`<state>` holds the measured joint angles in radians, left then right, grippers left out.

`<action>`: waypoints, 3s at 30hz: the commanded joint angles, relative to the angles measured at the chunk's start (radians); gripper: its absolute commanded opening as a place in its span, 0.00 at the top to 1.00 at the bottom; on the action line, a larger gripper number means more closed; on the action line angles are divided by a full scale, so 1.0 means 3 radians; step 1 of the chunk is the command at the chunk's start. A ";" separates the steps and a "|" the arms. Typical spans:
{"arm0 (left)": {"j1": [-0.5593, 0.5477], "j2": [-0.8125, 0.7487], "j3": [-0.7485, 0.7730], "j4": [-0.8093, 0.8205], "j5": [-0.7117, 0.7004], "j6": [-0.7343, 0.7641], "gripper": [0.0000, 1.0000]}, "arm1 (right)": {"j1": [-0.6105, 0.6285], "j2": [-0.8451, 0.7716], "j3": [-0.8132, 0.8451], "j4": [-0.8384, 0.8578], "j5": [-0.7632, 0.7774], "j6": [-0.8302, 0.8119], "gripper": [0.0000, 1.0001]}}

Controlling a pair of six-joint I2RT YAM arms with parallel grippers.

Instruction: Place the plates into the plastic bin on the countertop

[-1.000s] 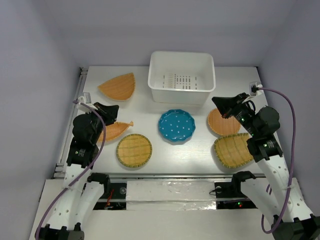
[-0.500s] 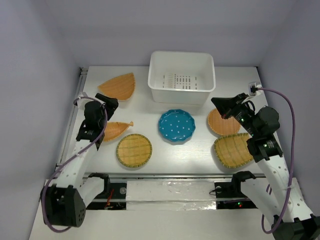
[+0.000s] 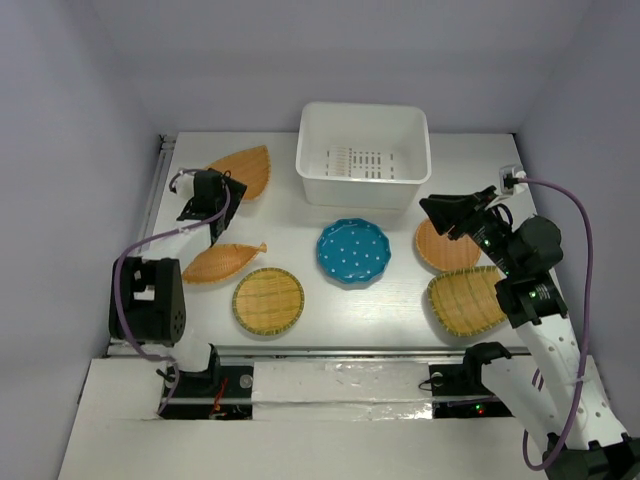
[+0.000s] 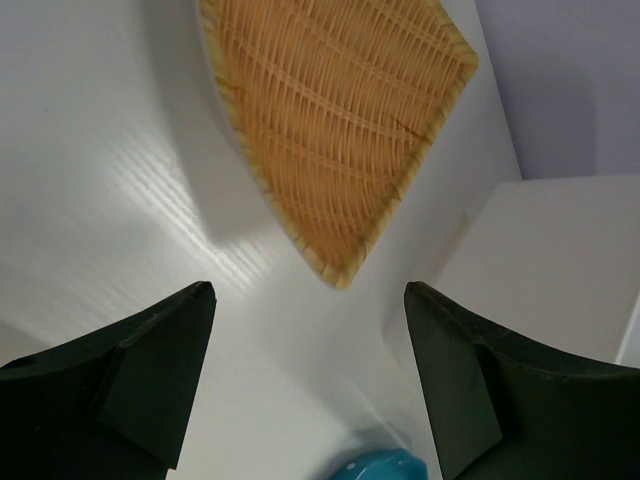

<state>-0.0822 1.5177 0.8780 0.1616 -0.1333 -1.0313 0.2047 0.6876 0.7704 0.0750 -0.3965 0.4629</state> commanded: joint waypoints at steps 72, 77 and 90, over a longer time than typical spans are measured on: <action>-0.1122 0.2400 0.4385 -0.0778 0.1682 0.1208 1.00 | 0.0064 -0.0052 -0.0057 0.0236 -0.0171 -0.0004 0.88; -0.1122 0.2544 0.4472 -0.0932 0.1820 0.1285 1.00 | 0.0064 -0.0032 -0.0062 0.0251 -0.0187 0.0011 0.88; -0.1122 0.2713 0.4610 -0.1561 0.1917 0.1623 0.66 | 0.0064 0.0096 -0.0063 0.0236 -0.0074 0.0017 0.83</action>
<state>-0.4179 2.3684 2.1864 -0.3180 0.3962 -0.5678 0.2176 0.7139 0.7521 0.1051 -0.4435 0.4751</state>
